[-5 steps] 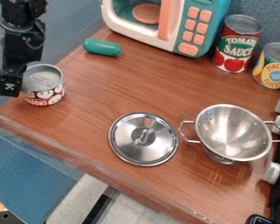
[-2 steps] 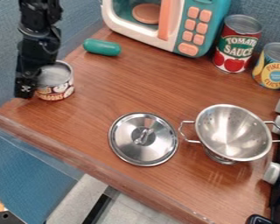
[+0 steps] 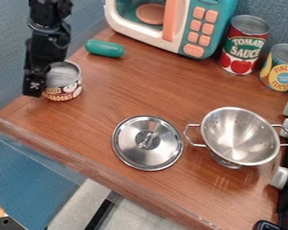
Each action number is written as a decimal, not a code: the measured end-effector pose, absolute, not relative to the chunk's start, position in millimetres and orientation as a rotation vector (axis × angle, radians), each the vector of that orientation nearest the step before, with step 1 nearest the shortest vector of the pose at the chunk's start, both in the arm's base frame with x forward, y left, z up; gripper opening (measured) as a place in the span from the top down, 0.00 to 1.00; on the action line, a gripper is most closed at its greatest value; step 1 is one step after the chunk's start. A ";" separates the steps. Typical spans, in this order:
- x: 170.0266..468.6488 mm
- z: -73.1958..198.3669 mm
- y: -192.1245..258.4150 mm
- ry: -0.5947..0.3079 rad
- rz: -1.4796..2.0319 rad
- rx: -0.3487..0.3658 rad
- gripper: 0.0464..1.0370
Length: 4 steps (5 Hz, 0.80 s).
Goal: Push the tuna can from the edge of the table to the middle of the table
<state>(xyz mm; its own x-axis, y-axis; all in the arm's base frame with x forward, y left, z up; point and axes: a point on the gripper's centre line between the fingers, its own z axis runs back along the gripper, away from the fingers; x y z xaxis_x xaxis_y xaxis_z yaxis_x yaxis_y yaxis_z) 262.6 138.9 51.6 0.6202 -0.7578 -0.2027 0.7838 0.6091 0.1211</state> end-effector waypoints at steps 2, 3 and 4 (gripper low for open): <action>265.9 68.2 121.6 0.080 -0.960 0.218 0.04; 267.0 66.4 118.7 0.085 -0.969 0.233 0.04; 265.5 57.7 119.2 0.105 -0.959 0.221 0.04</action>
